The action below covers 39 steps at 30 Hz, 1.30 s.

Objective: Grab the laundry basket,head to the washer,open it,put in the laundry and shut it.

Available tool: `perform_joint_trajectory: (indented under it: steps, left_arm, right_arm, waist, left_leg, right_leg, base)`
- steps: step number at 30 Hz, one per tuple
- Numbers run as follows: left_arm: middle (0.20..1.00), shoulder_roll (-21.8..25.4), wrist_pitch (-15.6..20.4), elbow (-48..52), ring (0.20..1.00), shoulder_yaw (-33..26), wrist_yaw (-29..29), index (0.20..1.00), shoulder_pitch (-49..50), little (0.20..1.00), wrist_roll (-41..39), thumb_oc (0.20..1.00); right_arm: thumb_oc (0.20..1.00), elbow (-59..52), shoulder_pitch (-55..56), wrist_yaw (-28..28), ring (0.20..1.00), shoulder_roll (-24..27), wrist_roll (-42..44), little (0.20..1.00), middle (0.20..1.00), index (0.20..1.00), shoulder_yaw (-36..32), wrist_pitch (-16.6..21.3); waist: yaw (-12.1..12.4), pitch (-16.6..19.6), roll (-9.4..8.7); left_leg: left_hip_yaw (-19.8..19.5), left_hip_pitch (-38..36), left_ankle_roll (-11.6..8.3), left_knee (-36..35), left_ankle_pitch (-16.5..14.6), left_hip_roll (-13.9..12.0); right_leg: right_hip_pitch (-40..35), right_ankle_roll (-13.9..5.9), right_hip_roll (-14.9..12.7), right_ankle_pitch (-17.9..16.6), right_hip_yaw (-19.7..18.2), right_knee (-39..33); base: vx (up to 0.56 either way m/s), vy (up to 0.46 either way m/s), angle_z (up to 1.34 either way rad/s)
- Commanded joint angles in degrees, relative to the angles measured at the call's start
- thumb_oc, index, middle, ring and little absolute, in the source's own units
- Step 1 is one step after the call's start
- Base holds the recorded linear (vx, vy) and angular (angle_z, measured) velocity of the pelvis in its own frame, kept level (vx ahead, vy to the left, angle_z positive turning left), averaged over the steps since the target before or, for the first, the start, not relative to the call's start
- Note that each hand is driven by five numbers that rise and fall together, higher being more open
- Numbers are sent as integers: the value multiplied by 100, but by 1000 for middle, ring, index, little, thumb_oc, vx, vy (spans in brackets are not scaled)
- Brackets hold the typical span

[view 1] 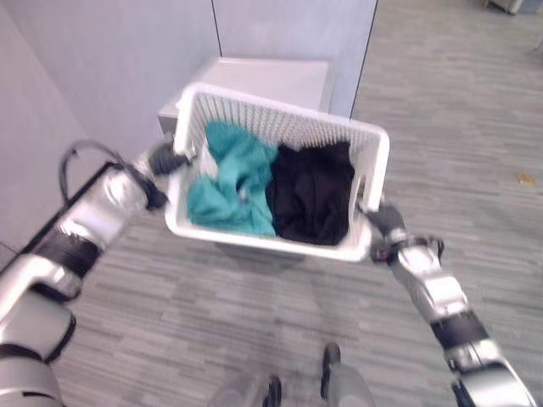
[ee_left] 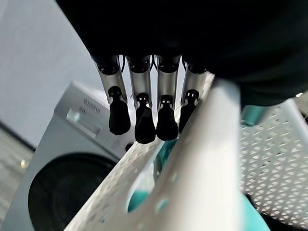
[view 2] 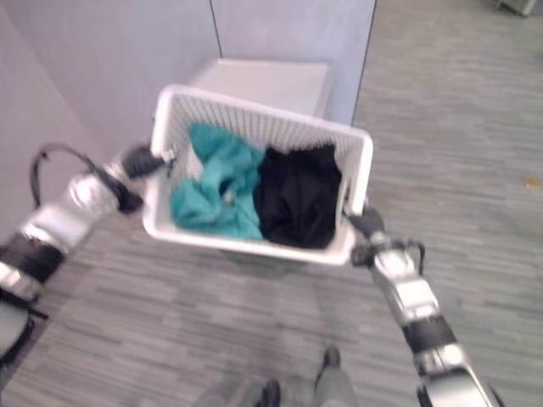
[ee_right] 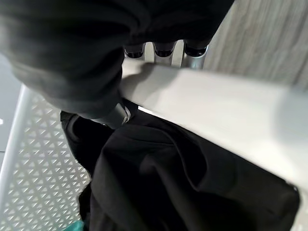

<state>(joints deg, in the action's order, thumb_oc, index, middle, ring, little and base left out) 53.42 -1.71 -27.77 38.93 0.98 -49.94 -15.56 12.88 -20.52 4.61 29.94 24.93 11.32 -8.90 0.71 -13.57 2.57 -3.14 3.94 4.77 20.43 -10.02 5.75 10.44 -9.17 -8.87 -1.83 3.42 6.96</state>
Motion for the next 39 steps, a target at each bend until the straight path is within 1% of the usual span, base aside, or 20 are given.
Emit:
perform_joint_trajectory:
  steps: [1, 3, 5, 6, 7, 9, 10, 13, 14, 15, 16, 19, 22, 25, 28, 29, 30, 32, 36, 39]
  left_arm:
    - [200, 474, 287, -539, 200, -562, -441, 200, -898, 200, -51, 200]
    - [200, 405, 261, -596, 200, -592, -478, 200, -911, 200, -61, 200]
    - [200, 422, 221, -528, 200, -677, -488, 200, -825, 200, -55, 200]
    - [200, 489, 199, -370, 200, -891, -549, 200, -721, 200, -92, 200]
    - [200, 494, 184, -313, 200, -941, -561, 200, -729, 200, -101, 200]
    - [200, 434, 119, -242, 200, -903, -572, 200, -799, 200, -138, 200]
    - [200, 328, 126, -296, 200, -765, -609, 200, -1021, 200, -175, 200]
    - [200, 231, 155, -373, 200, -591, -642, 200, -1252, 200, -208, 200]
    - [200, 182, 164, -389, 200, -508, -668, 200, -1345, 200, -234, 200]
    - [200, 145, 212, -533, 200, -398, -703, 200, -1444, 200, -258, 200]
    - [200, 170, 217, -549, 200, -371, -700, 200, -1458, 200, -263, 200]
    - [200, 196, 242, -664, 200, -252, -706, 200, -1556, 200, -288, 200]
    - [200, 346, 408, -677, 200, -180, -788, 200, -1617, 200, -402, 200]
    - [200, 424, 433, -685, 200, -170, -808, 200, -1649, 200, -442, 200]
    - [200, 509, 395, -828, 200, 26, -791, 200, -1860, 200, -460, 200]
    - [200, 581, 329, -966, 200, 174, -722, 200, -1989, 200, -456, 200]
    - [200, 586, 329, -967, 200, 173, -721, 200, -1994, 200, -457, 200]
    - [200, 695, 254, -1080, 200, 241, -593, 200, -2023, 200, -388, 200]
    - [200, 801, 246, -1067, 200, 350, -479, 200, -2109, 200, -321, 200]
    - [200, 933, 277, -1073, 200, 255, -372, 200, -1933, 200, -309, 200]
  right_arm:
    - [200, -111, -47, 202, 200, 1083, 112, 200, 200, 200, -859, 466]
    - [200, -267, 80, 233, 200, 1232, 277, 200, 200, 200, -995, 522]
    - [200, -355, 145, 251, 200, 1253, 346, 200, 200, 200, -1033, 538]
    - [200, -482, 169, 234, 200, 1292, 403, 200, 200, 200, -1024, 552]
    - [200, -526, 177, 249, 200, 1323, 404, 200, 200, 200, -1034, 562]
    - [200, -665, 243, 320, 200, 1383, 400, 200, 200, 200, -1118, 555]
    - [200, -814, 212, 346, 200, 1448, 372, 200, 200, 200, -1165, 577]
    - [200, -882, 168, 383, 200, 1523, 355, 200, 200, 200, -1164, 623]
    - [200, -896, 143, 406, 200, 1537, 336, 200, 200, 200, -1148, 646]
    - [200, -804, -37, 499, 200, 1561, 274, 200, 200, 200, -1067, 707]
    - [200, -788, -74, 498, 200, 1574, 250, 200, 200, 200, -1048, 695]
    - [200, -678, -313, 521, 200, 1601, 239, 200, 200, 200, -927, 713]
    - [200, -363, -729, 510, 200, 1613, 274, 200, 200, 200, -622, 702]
    - [200, -322, -748, 488, 200, 1540, 204, 200, 200, 200, -567, 676]
    - [200, -318, -765, 448, 200, 1402, 134, 200, 200, 200, -492, 636]
    - [200, -187, -877, 439, 200, 1325, 16, 200, 200, 200, -413, 561]
    - [200, -185, -889, 439, 200, 1323, 15, 200, 200, 200, -409, 560]
    - [200, 8, -1014, 454, 200, 1262, 2, 200, 200, 200, -423, 545]
    - [200, 220, -1048, 354, 200, 1387, -57, 200, 200, 200, -446, 466]
    - [200, 533, -871, 270, 200, 1542, -39, 200, 200, 200, -614, 382]
  waist:
    - [-123, 751, 3]
    - [-245, 749, 6]
    - [-274, 728, -72]
    - [-161, 604, -213]
    - [-158, 569, -255]
    - [-106, 443, -258]
    - [-69, 425, -285]
    - [-46, 440, -283]
    - [-15, 455, -254]
    - [248, 415, -146]
    - [301, 407, -130]
    - [357, 388, -116]
    - [456, 586, -5]
    - [577, 706, -30]
    - [572, 766, -46]
    - [471, 705, -16]
    - [482, 713, -8]
    - [403, 598, 203]
    - [226, 574, 260]
    - [87, 558, 250]
  left_leg:
    - [-95, -1421, -761, -604, 88, -922]
    - [70, -1033, -898, 790, 629, -1425]
    - [18, -625, -871, 1603, 907, -1475]
    - [83, -247, -790, 2676, 1145, -1553]
    - [113, -65, -755, 2866, 1292, -1727]
    - [196, 274, -754, 2652, 1399, -2064]
    - [246, 405, -759, 1825, 1233, -2055]
    - [425, 487, -885, 350, 1346, -2052]
    - [500, 500, -923, -299, 1426, -2037]
    - [88, 658, -1034, -1602, 1699, -1707]
    - [-118, 713, -1063, -1865, 1704, -1596]
    - [-416, 739, -1136, -2105, 1766, -1476]
    - [180, 715, -1179, -1548, 1825, -1769]
    - [453, 741, -1109, -1023, 1595, -1712]
    - [587, 452, -832, -911, 1220, -1439]
    - [651, 123, -560, -895, 944, -1196]
    - [664, 134, -555, -913, 969, -1209]
    - [875, -255, -401, -975, 782, -1223]
    - [951, -601, -394, -1131, 636, -1108]
    - [1067, -915, -594, -1312, 516, -1188]
  right_leg:
    - [-310, -34, 8, -435, 116, -344]
    - [-683, 209, 164, -239, 388, -327]
    - [-772, 357, 170, -219, 476, -354]
    - [-1059, 617, 296, -45, 522, -422]
    - [-1176, 696, 363, 33, 551, -463]
    - [-1431, 773, 486, 203, 577, -488]
    - [-1562, 731, 476, 390, 630, -471]
    - [-1634, 672, 424, 575, 702, -394]
    - [-1687, 644, 436, 635, 716, -377]
    - [-1986, 606, 526, 854, 592, -367]
    - [-2039, 600, 549, 930, 538, -354]
    - [-2179, 548, 551, 1052, 448, -347]
    - [-2454, 242, 262, 1161, 413, -394]
    - [-2535, 154, -17, 1173, 351, -81]
    - [-2223, 62, -283, 691, 242, 1032]
    - [-1811, 33, -417, 114, 8, 2128]
    - [-1779, 33, -406, 93, -11, 2130]
    - [-1145, -10, -706, -169, 427, 2943]
    - [-887, 73, -865, 147, 1067, 2418]
    - [-640, -64, -856, 92, 1386, 1062]
  base:
    - [250, -194, 80]
    - [319, -311, 77]
    - [167, -269, 76]
    - [179, -302, 42]
    - [263, -364, -12]
    - [267, -121, -24]
    - [351, 53, 23]
    - [209, 85, 18]
    - [528, 220, 11]
    - [545, 200, 21]
    - [452, 147, 18]
    - [323, 122, -15]
    - [355, 249, -43]
    - [384, 259, -44]
    - [364, 290, -24]
    - [320, 292, 10]
    - [360, 360, 11]
    - [254, 252, 11]
    - [278, 71, 0]
    - [242, -92, 25]
